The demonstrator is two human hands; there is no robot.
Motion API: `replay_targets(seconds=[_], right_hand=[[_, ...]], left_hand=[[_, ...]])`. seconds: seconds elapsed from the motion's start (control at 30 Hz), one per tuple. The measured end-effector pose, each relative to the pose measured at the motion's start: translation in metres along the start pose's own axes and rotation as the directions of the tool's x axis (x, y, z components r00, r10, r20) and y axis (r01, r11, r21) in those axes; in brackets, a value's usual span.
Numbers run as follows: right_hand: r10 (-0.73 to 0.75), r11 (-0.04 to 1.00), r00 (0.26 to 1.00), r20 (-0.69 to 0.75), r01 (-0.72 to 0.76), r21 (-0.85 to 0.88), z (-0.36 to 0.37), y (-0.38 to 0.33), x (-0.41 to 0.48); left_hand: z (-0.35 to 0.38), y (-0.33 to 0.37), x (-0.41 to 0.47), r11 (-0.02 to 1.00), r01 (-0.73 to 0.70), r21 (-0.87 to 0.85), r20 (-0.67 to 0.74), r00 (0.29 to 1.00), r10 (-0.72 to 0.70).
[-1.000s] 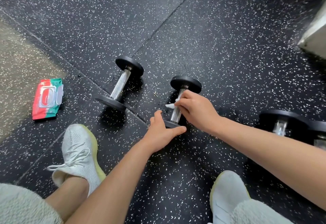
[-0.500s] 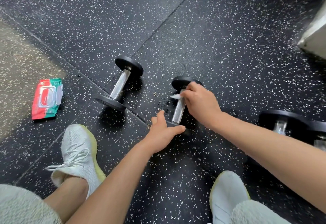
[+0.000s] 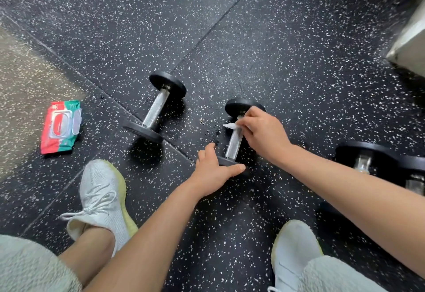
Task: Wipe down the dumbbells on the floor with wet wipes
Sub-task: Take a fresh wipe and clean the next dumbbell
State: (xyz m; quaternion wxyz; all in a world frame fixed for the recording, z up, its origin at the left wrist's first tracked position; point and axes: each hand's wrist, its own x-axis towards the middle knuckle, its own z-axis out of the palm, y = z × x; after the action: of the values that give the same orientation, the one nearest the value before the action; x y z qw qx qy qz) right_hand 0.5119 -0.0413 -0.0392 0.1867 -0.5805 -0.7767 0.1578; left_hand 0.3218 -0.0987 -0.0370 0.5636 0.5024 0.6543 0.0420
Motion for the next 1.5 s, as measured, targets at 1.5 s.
replay_targets(seconds=[1.5], right_hand=[[-0.131,0.988,0.963,0.234,0.107,0.111,-0.012,0.004,-0.026]], left_hand=[[0.020,0.008,-0.004,0.999,0.027,0.026,0.036,0.999,-0.028]])
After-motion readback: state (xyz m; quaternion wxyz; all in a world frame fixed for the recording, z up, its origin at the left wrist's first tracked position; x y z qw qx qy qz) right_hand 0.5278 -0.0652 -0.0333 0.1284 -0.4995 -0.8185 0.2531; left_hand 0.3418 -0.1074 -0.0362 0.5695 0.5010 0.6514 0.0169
